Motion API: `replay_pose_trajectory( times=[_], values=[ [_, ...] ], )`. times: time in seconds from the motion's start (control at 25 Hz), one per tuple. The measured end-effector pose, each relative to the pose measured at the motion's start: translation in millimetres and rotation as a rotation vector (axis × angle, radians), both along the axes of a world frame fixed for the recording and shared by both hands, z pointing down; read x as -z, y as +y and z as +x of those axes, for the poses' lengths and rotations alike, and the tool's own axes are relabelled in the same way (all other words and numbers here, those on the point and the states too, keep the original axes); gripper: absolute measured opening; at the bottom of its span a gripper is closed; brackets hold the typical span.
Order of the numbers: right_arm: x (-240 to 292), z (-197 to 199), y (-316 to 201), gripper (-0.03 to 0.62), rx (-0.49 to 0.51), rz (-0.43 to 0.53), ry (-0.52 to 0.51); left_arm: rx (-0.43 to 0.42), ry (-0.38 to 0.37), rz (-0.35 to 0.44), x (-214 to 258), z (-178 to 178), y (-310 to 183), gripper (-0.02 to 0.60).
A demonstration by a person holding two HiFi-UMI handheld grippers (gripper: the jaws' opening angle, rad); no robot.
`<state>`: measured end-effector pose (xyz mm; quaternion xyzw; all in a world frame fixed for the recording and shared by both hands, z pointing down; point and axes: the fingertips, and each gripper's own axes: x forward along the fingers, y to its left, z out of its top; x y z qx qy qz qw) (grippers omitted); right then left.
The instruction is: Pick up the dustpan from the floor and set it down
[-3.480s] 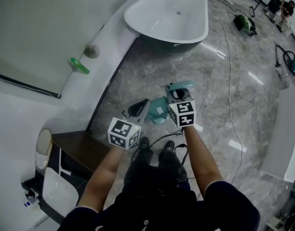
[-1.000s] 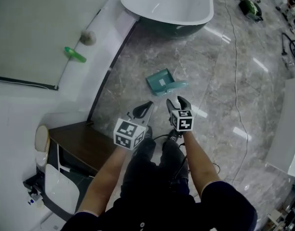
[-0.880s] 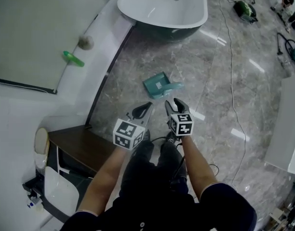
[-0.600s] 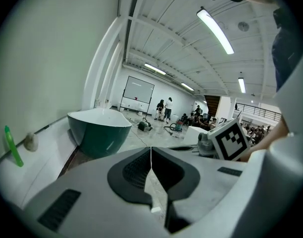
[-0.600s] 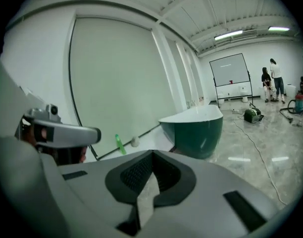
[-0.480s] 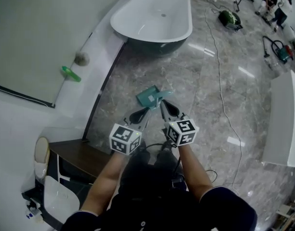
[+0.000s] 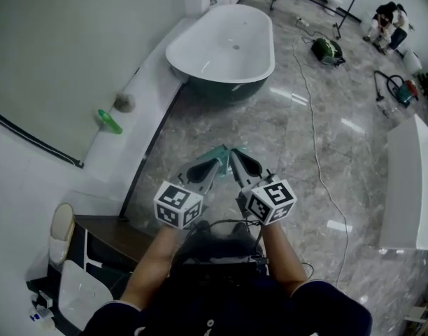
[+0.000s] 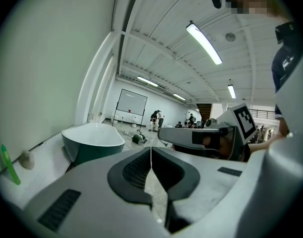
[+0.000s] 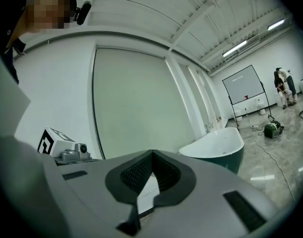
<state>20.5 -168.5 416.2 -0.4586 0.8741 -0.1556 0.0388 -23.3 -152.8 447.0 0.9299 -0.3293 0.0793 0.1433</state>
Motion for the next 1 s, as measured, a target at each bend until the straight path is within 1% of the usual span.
replay_pose_trajectory(
  times=[0.16, 0.52, 1.0],
  values=[
    [10.9, -8.4, 6.2, 0.007, 0.02, 0.018, -0.017, -0.005, 0.003, 0.01, 8.1, -3.9, 3.1, 0.014],
    [11.4, -11.8, 7.6, 0.006, 0.017, 0.029, 0.025, -0.014, 0.002, 0.019, 11.0, -6.4, 4.7, 0.014],
    [6.1, -9.8, 0.0, 0.006, 0.022, 0.008, 0.027, -0.016, -0.001, 0.014, 9.8, -6.4, -1.0, 0.014]
  ],
)
